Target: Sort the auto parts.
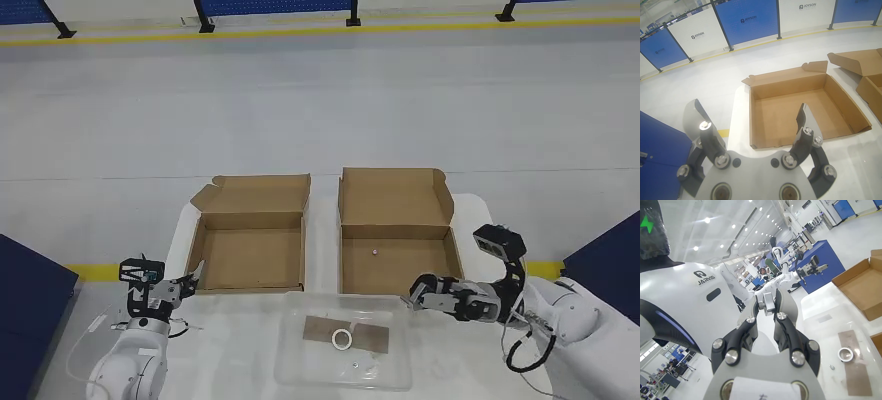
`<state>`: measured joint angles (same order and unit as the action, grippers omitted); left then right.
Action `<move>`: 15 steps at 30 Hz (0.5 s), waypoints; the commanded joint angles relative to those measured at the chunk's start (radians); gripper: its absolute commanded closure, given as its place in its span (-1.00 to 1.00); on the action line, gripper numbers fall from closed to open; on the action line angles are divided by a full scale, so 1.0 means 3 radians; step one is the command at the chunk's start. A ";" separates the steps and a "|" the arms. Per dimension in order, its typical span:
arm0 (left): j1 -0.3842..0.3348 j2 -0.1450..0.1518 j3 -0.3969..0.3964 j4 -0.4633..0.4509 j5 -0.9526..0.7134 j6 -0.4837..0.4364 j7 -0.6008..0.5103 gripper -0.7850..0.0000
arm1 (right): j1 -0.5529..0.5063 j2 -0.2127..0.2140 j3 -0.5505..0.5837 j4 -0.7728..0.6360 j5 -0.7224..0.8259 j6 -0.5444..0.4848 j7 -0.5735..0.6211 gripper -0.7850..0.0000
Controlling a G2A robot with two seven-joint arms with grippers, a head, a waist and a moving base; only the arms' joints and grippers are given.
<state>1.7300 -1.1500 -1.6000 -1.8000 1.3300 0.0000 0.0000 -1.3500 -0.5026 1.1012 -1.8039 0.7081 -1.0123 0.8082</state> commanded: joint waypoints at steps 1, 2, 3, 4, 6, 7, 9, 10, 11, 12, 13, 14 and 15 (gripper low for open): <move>0.0000 0.0000 0.0000 0.0000 0.0000 0.0000 0.0000 -1.00 | -0.0096 0.0038 0.0084 -0.0061 0.0109 0.0000 0.0000 1.00; 0.0000 0.0000 0.0000 0.0000 0.0000 0.0000 0.0000 -1.00 | -0.0134 0.0052 0.0122 -0.0099 0.0172 0.0000 0.0000 1.00; 0.0000 0.0000 0.0000 0.0000 0.0000 0.0000 0.0000 -1.00 | -0.0165 0.0066 0.0158 -0.0125 0.0205 0.0000 0.0000 1.00; 0.0000 0.0000 0.0000 0.0000 0.0000 0.0000 0.0000 -1.00 | -0.0190 0.0077 0.0189 -0.0167 0.0245 0.0000 0.0000 1.00; 0.0000 0.0000 0.0000 0.0000 0.0000 0.0000 0.0000 -1.00 | -0.0217 0.0098 0.0243 -0.0246 0.0297 0.0000 0.0001 1.00; 0.0000 0.0000 0.0000 0.0000 0.0000 0.0000 0.0000 -1.00 | -0.0227 0.0105 0.0262 -0.0278 0.0344 0.0000 0.0000 1.00; 0.0000 0.0000 0.0000 0.0000 0.0000 0.0000 0.0000 -1.00 | -0.0230 0.0106 0.0268 -0.0283 0.0374 0.0000 0.0000 1.00; 0.0000 0.0000 0.0000 0.0000 0.0000 0.0000 0.0000 -1.00 | -0.0230 0.0106 0.0268 -0.0283 0.0374 0.0000 0.0000 1.00; 0.0000 0.0000 0.0000 0.0000 0.0000 0.0000 0.0000 -1.00 | -0.0230 0.0106 0.0268 -0.0283 0.0374 0.0000 0.0000 1.00; 0.0000 0.0000 0.0000 0.0000 0.0000 0.0000 0.0000 -1.00 | -0.0230 0.0106 0.0268 -0.0283 0.0374 0.0000 0.0000 1.00; 0.0000 0.0000 0.0000 0.0000 0.0000 0.0000 0.0000 -1.00 | -0.0230 0.0106 0.0268 -0.0283 0.0374 0.0000 0.0000 1.00; 0.0000 0.0000 0.0000 0.0000 0.0000 0.0000 0.0000 -1.00 | -0.0230 0.0106 0.0268 -0.0283 0.0374 0.0000 0.0000 1.00; 0.0000 0.0000 0.0000 0.0000 0.0000 0.0000 0.0000 -1.00 | -0.0230 0.0106 0.0268 -0.0283 0.0374 0.0000 0.0000 1.00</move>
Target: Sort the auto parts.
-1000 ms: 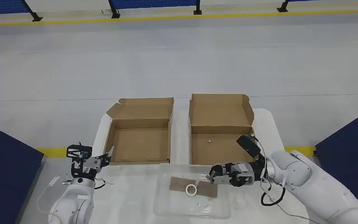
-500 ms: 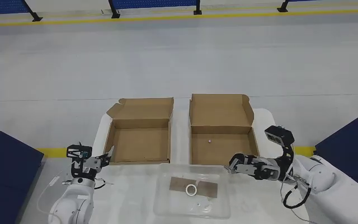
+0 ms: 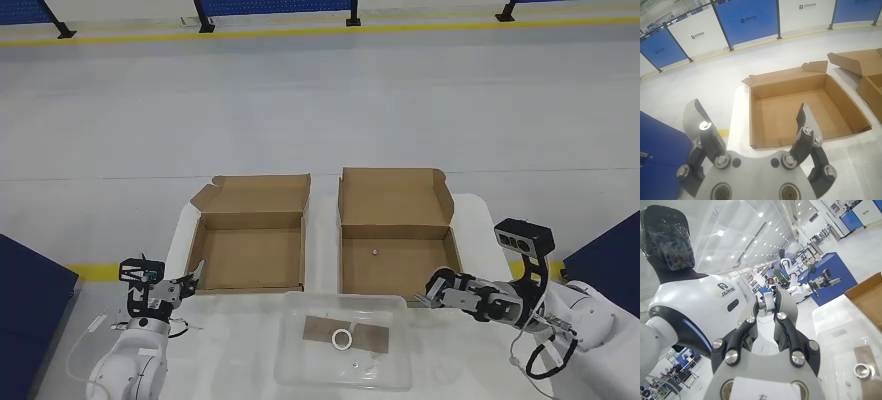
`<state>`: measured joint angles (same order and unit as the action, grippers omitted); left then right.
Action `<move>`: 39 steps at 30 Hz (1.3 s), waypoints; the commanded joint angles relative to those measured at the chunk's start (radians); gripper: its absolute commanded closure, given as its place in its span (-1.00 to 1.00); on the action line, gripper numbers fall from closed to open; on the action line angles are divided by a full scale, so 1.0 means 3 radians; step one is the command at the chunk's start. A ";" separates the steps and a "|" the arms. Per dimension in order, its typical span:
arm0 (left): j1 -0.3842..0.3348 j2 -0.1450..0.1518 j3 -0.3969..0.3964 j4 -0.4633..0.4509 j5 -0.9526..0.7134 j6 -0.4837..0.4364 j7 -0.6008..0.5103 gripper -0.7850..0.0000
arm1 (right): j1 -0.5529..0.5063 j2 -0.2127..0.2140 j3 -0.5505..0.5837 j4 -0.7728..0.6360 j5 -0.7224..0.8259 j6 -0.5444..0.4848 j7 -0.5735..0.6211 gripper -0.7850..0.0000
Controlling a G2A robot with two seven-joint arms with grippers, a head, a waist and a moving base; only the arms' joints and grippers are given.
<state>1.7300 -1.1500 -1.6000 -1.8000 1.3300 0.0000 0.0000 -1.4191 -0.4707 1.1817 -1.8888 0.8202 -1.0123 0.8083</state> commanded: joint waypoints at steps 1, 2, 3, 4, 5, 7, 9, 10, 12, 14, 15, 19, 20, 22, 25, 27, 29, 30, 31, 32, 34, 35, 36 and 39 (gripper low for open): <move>0.0000 0.0000 0.0000 0.0000 0.0000 0.0000 0.0000 -1.00 | 0.0000 0.0000 0.0000 0.0000 0.0000 0.0000 0.0000 1.00; 0.0000 0.0000 0.0000 0.0000 0.0000 0.0000 0.0000 -1.00 | 0.0000 0.0000 0.0000 0.0000 0.0000 0.0000 0.0000 1.00; 0.0000 0.0000 0.0000 0.0000 0.0000 0.0000 0.0000 -1.00 | 0.0000 0.0000 0.0000 0.0000 0.0000 0.0000 0.0000 1.00; 0.0000 0.0000 0.0000 0.0000 0.0000 0.0000 0.0000 -1.00 | 0.0000 0.0000 0.0000 0.0000 0.0000 0.0000 0.0000 1.00; 0.0000 0.0000 0.0000 0.0000 0.0000 0.0000 0.0000 -1.00 | 0.0000 0.0000 0.0000 0.0000 0.0000 0.0000 0.0000 1.00; 0.0000 0.0000 0.0000 0.0000 0.0000 0.0000 0.0000 -1.00 | 0.0017 -0.0017 0.0025 -0.0072 -0.0008 0.0106 -0.0105 1.00; 0.0000 0.0000 0.0000 0.0000 0.0000 0.0000 0.0000 -1.00 | 0.0055 -0.0031 0.0062 -0.0138 0.0007 0.0210 -0.0143 1.00; 0.0000 0.0000 0.0000 0.0000 0.0000 0.0000 0.0000 -1.00 | 0.0076 -0.0038 0.0078 -0.0167 0.0030 0.0263 -0.0144 1.00; 0.0000 0.0000 0.0000 0.0000 0.0000 0.0000 0.0000 -1.00 | 0.0125 -0.0051 0.0106 -0.0209 0.0093 0.0365 -0.0118 1.00; 0.0000 0.0000 0.0000 0.0000 0.0000 0.0000 0.0000 -1.00 | 0.0203 -0.0065 0.0138 -0.0256 0.0183 0.0493 -0.0082 1.00; 0.0000 0.0000 0.0000 0.0000 0.0000 0.0000 0.0000 -1.00 | 0.0242 -0.0074 0.0148 -0.0270 0.0235 0.0549 -0.0058 1.00; 0.0000 0.0000 0.0000 0.0000 0.0000 0.0000 0.0000 -1.00 | 0.0434 -0.0122 0.0161 -0.0337 0.0477 0.0723 0.0036 1.00; 0.0000 0.0000 0.0000 0.0000 0.0000 0.0000 0.0000 -1.00 | 0.0494 -0.0138 0.0155 -0.0353 0.0561 0.0771 0.0063 1.00; 0.0000 0.0000 0.0000 0.0000 0.0000 0.0000 0.0000 -1.00 | 0.0621 -0.0172 0.0128 -0.0368 0.0707 0.0876 0.0124 1.00; 0.0000 0.0000 0.0000 0.0000 0.0000 0.0000 0.0000 -1.00 | 0.0819 -0.0231 0.0057 -0.0366 0.0914 0.1040 0.0214 1.00; 0.0000 0.0000 0.0000 0.0000 0.0000 0.0000 0.0000 -1.00 | 0.0940 -0.0274 -0.0002 -0.0360 0.0993 0.1146 0.0244 1.00; 0.0000 0.0000 0.0000 0.0000 0.0000 0.0000 0.0000 -1.00 | 0.1048 -0.0315 -0.0056 -0.0333 0.1033 0.1226 0.0273 1.00; 0.0000 0.0000 0.0000 0.0000 0.0000 0.0000 0.0000 -1.00 | 0.1062 -0.0322 -0.0064 -0.0327 0.1047 0.1235 0.0267 1.00; 0.0000 0.0000 0.0000 0.0000 0.0000 0.0000 0.0000 -1.00 | 0.1062 -0.0322 -0.0064 -0.0327 0.1047 0.1235 0.0267 1.00; 0.0000 0.0000 0.0000 0.0000 0.0000 0.0000 0.0000 -1.00 | 0.1062 -0.0322 -0.0064 -0.0327 0.1047 0.1235 0.0267 1.00; 0.0000 0.0000 0.0000 0.0000 0.0000 0.0000 0.0000 -1.00 | 0.1062 -0.0322 -0.0064 -0.0327 0.1047 0.1235 0.0267 1.00; 0.0000 0.0000 0.0000 0.0000 0.0000 0.0000 0.0000 -1.00 | 0.1062 -0.0322 -0.0064 -0.0327 0.1047 0.1235 0.0267 1.00; 0.0000 0.0000 0.0000 0.0000 0.0000 0.0000 0.0000 -1.00 | 0.1062 -0.0322 -0.0064 -0.0327 0.1047 0.1235 0.0267 1.00; 0.0000 0.0000 0.0000 0.0000 0.0000 0.0000 0.0000 -1.00 | 0.1059 -0.0324 -0.0064 -0.0336 0.1049 0.1248 0.0253 1.00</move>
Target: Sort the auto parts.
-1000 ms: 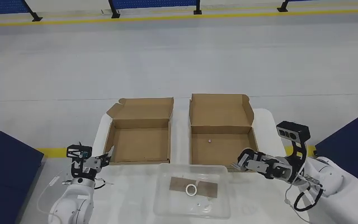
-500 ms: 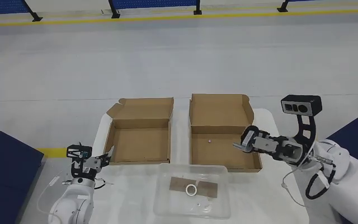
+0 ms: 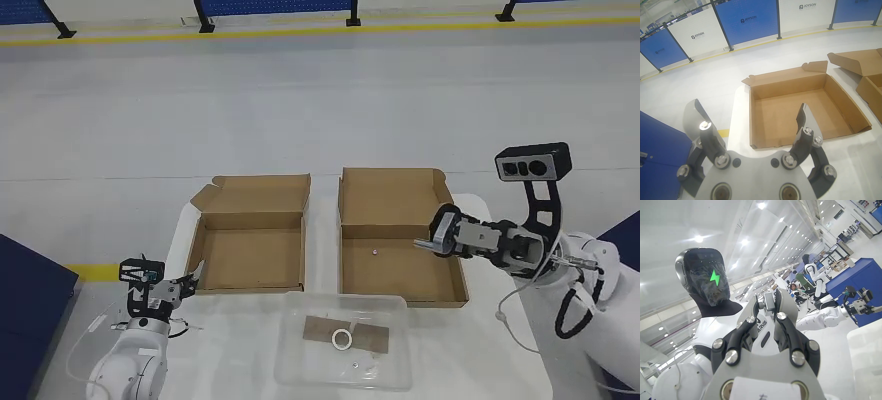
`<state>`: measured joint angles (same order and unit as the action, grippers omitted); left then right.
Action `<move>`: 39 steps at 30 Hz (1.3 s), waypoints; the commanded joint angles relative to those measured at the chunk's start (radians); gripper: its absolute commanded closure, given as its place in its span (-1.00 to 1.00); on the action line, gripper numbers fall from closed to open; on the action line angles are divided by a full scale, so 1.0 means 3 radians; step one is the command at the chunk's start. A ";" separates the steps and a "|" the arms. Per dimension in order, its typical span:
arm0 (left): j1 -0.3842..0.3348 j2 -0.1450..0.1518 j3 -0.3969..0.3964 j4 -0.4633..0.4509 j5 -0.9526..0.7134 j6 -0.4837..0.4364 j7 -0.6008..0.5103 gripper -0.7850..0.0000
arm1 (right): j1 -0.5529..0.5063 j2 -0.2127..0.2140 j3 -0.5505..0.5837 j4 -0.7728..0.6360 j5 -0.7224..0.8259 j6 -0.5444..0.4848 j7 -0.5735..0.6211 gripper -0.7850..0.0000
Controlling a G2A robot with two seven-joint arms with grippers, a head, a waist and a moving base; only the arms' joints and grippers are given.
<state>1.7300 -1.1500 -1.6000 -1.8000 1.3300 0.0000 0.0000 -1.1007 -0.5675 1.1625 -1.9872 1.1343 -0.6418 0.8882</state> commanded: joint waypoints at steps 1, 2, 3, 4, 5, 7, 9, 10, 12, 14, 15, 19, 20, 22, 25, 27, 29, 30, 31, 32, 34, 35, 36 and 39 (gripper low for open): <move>0.0000 0.0000 0.0000 0.0000 0.0000 0.0000 0.0000 -1.00 | -0.0011 -0.0011 -0.0001 -0.0058 0.0031 0.0060 -0.0046 1.00; 0.0000 0.0000 0.0000 0.0000 0.0000 0.0000 0.0000 -1.00 | -0.0008 -0.0020 0.0011 -0.0079 0.0054 0.0097 -0.0051 1.00; 0.0000 0.0000 0.0000 0.0000 0.0000 0.0000 0.0000 -1.00 | -0.0011 -0.0031 0.0015 -0.0095 0.0112 0.0135 -0.0043 1.00; 0.0000 0.0000 0.0000 0.0000 0.0000 0.0000 0.0000 -1.00 | -0.0020 -0.0044 0.0003 -0.0118 0.0242 0.0185 -0.0021 1.00; 0.0000 0.0000 0.0000 0.0000 0.0000 0.0000 0.0000 -1.00 | -0.0017 -0.0059 0.0003 -0.0118 0.0362 0.0212 0.0022 1.00; 0.0000 0.0000 0.0000 0.0000 0.0000 0.0000 0.0000 -1.00 | -0.0025 -0.0092 -0.0018 -0.0102 0.0644 0.0267 0.0108 1.00; 0.0000 0.0000 0.0000 0.0000 0.0000 0.0000 0.0000 -1.00 | -0.0020 -0.0122 -0.0027 -0.0038 0.0820 0.0328 0.0200 1.00; 0.0000 0.0000 0.0000 0.0000 0.0000 0.0000 0.0000 -1.00 | -0.0024 -0.0141 -0.0044 -0.0032 0.0950 0.0370 0.0245 1.00; 0.0000 0.0000 0.0000 0.0000 0.0000 0.0000 0.0000 -1.00 | -0.0023 -0.0176 -0.0059 0.0024 0.1128 0.0413 0.0318 1.00; 0.0000 0.0000 0.0000 0.0000 0.0000 0.0000 0.0000 -1.00 | -0.0025 -0.0211 -0.0076 0.0064 0.1259 0.0453 0.0369 1.00; 0.0000 0.0000 0.0000 0.0000 0.0000 0.0000 0.0000 -1.00 | -0.0026 -0.0229 -0.0089 0.0070 0.1324 0.0474 0.0394 1.00; 0.0000 0.0000 0.0000 0.0000 0.0000 0.0000 0.0000 -1.00 | -0.0009 -0.0297 -0.0105 0.0111 0.1451 0.0511 0.0456 1.00; 0.0000 0.0000 0.0000 0.0000 0.0000 0.0000 0.0000 -1.00 | -0.0009 -0.0297 -0.0105 0.0111 0.1451 0.0511 0.0456 1.00; 0.0000 0.0000 0.0000 0.0000 0.0000 0.0000 0.0000 -1.00 | -0.0009 -0.0297 -0.0105 0.0111 0.1451 0.0511 0.0456 1.00; 0.0000 0.0000 0.0000 0.0000 0.0000 0.0000 0.0000 -1.00 | -0.0009 -0.0297 -0.0105 0.0111 0.1451 0.0511 0.0456 1.00; 0.0000 0.0000 0.0000 0.0000 0.0000 0.0000 0.0000 -1.00 | -0.0009 -0.0297 -0.0105 0.0111 0.1451 0.0511 0.0456 1.00; 0.0000 0.0000 0.0000 0.0000 0.0000 0.0000 0.0000 -1.00 | -0.0012 -0.0299 -0.0103 0.0105 0.1451 0.0520 0.0439 1.00; 0.0000 0.0000 0.0000 0.0000 0.0000 0.0000 0.0000 -1.00 | -0.0022 -0.0307 -0.0091 0.0072 0.1450 0.0547 0.0395 1.00; 0.0000 0.0000 0.0000 0.0000 0.0000 0.0000 0.0000 -1.00 | -0.0033 -0.0316 -0.0075 0.0056 0.1441 0.0571 0.0376 1.00; 0.0000 0.0000 0.0000 0.0000 0.0000 0.0000 0.0000 -1.00 | -0.0046 -0.0324 -0.0059 0.0049 0.1432 0.0603 0.0366 1.00; 0.0000 0.0000 0.0000 0.0000 0.0000 0.0000 0.0000 -1.00 | -0.0090 -0.0350 -0.0045 0.0018 0.1587 0.0663 0.0361 1.00; 0.0000 0.0000 0.0000 0.0000 0.0000 0.0000 0.0000 -1.00 | -0.0104 -0.0362 -0.0032 0.0022 0.1646 0.0688 0.0382 1.00; 0.0000 0.0000 0.0000 0.0000 0.0000 0.0000 0.0000 -1.00 | -0.0121 -0.0375 -0.0021 0.0023 0.1718 0.0712 0.0405 1.00; 0.0000 0.0000 0.0000 0.0000 0.0000 0.0000 0.0000 -1.00 | -0.0171 -0.0423 -0.0004 0.0021 0.2006 0.0786 0.0497 1.00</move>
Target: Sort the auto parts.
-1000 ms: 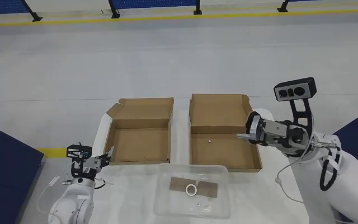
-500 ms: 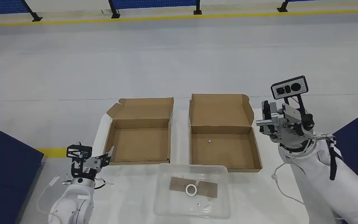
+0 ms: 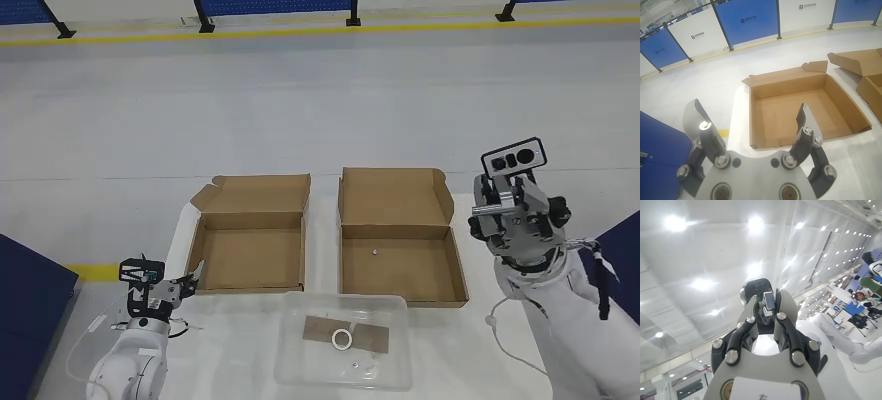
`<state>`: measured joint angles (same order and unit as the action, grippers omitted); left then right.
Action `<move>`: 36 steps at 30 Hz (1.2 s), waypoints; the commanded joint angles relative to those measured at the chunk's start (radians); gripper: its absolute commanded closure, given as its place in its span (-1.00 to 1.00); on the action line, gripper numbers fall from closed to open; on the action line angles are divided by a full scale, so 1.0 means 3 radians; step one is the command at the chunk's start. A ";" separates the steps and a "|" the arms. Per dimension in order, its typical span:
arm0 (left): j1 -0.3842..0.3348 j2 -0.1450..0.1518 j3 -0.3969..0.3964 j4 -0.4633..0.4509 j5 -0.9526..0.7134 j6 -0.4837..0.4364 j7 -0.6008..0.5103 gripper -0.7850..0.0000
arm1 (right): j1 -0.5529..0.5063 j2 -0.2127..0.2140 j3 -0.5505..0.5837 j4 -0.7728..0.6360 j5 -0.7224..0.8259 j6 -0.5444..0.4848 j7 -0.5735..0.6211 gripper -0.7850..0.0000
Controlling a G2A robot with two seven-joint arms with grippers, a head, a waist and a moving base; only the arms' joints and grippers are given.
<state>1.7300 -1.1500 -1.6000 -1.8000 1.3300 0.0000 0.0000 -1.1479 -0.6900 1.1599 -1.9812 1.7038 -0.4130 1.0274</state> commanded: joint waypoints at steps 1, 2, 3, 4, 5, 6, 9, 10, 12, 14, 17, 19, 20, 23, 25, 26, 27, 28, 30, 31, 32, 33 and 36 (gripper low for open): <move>0.0000 0.0000 0.0000 0.0000 0.0000 0.0000 0.0000 -1.00 | -0.0026 -0.0031 0.0007 0.0002 0.0191 0.0053 0.0068 1.00; 0.0000 0.0000 0.0000 0.0000 0.0000 0.0000 0.0000 -1.00 | -0.0035 -0.0048 0.0010 0.0003 0.0264 0.0083 0.0104 1.00; 0.0000 0.0000 0.0000 0.0000 0.0000 0.0000 0.0000 -1.00 | -0.0045 -0.0064 0.0011 0.0006 0.0335 0.0106 0.0132 1.00; 0.0000 0.0000 0.0000 0.0000 0.0000 0.0000 0.0000 -1.00 | -0.0053 -0.0081 0.0012 0.0004 0.0401 0.0130 0.0158 1.00; 0.0000 0.0000 0.0000 0.0000 0.0000 0.0000 0.0000 -1.00 | -0.0055 -0.0095 0.0020 0.0017 0.0417 0.0146 0.0180 1.00; 0.0000 0.0000 0.0000 0.0000 0.0000 0.0000 0.0000 -1.00 | -0.0055 -0.0108 0.0030 0.0031 0.0407 0.0163 0.0191 1.00; 0.0000 0.0000 0.0000 0.0000 0.0000 0.0000 0.0000 -1.00 | -0.0052 -0.0140 0.0074 0.0062 0.0311 0.0186 0.0192 1.00; 0.0000 0.0000 0.0000 0.0000 0.0000 0.0000 0.0000 -1.00 | -0.0044 -0.0144 0.0104 0.0089 0.0185 0.0179 0.0176 1.00; 0.0000 0.0000 0.0000 0.0000 0.0000 0.0000 0.0000 -1.00 | -0.0034 -0.0148 0.0166 0.0116 -0.0115 0.0161 0.0119 1.00; 0.0000 0.0000 0.0000 0.0000 0.0000 0.0000 0.0000 -1.00 | -0.0051 -0.0161 0.0203 0.0098 -0.0249 0.0153 0.0064 1.00; 0.0000 0.0000 0.0000 0.0000 0.0000 0.0000 0.0000 -1.00 | -0.0068 -0.0176 0.0269 0.0089 -0.0493 0.0165 -0.0002 1.00; 0.0000 0.0000 0.0000 0.0000 0.0000 0.0000 0.0000 -1.00 | -0.0083 -0.0185 0.0310 0.0073 -0.0621 0.0183 -0.0043 1.00; 0.0000 0.0000 0.0000 0.0000 0.0000 0.0000 0.0000 -1.00 | -0.0091 -0.0191 0.0330 0.0066 -0.0669 0.0191 -0.0062 1.00; 0.0000 0.0000 0.0000 0.0000 0.0000 0.0000 0.0000 -1.00 | -0.0123 -0.0210 0.0382 0.0038 -0.0748 0.0219 -0.0104 1.00; 0.0000 0.0000 0.0000 0.0000 0.0000 0.0000 0.0000 -1.00 | -0.0151 -0.0231 0.0403 0.0005 -0.0652 0.0231 -0.0106 1.00; 0.0000 0.0000 0.0000 0.0000 0.0000 0.0000 0.0000 -1.00 | -0.0164 -0.0243 0.0411 -0.0008 -0.0567 0.0237 -0.0093 1.00; 0.0000 0.0000 0.0000 0.0000 0.0000 0.0000 0.0000 -1.00 | -0.0173 -0.0254 0.0424 -0.0010 -0.0506 0.0246 -0.0074 1.00; 0.0000 0.0000 0.0000 0.0000 0.0000 0.0000 0.0000 -1.00 | -0.0185 -0.0267 0.0432 -0.0020 -0.0423 0.0254 -0.0055 1.00; 0.0000 0.0000 0.0000 0.0000 0.0000 0.0000 0.0000 -1.00 | -0.0205 -0.0294 0.0445 -0.0034 -0.0247 0.0278 -0.0012 1.00; 0.0000 0.0000 0.0000 0.0000 0.0000 0.0000 0.0000 -1.00 | -0.0216 -0.0308 0.0449 -0.0040 -0.0156 0.0293 0.0002 1.00; 0.0000 0.0000 0.0000 0.0000 0.0000 0.0000 0.0000 -1.00 | -0.0225 -0.0323 0.0453 -0.0049 -0.0056 0.0302 0.0019 1.00; 0.0000 0.0000 0.0000 0.0000 0.0000 0.0000 0.0000 -1.00 | -0.0233 -0.0336 0.0459 -0.0050 0.0013 0.0314 0.0034 1.00; 0.0000 0.0000 0.0000 0.0000 0.0000 0.0000 0.0000 -1.00 | -0.0244 -0.0371 0.0483 -0.0043 0.0099 0.0349 0.0064 1.00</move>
<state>1.7300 -1.1500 -1.6000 -1.8000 1.3300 0.0000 0.0000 -1.2208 -0.7986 1.3020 -1.9961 1.7335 -0.3112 1.0444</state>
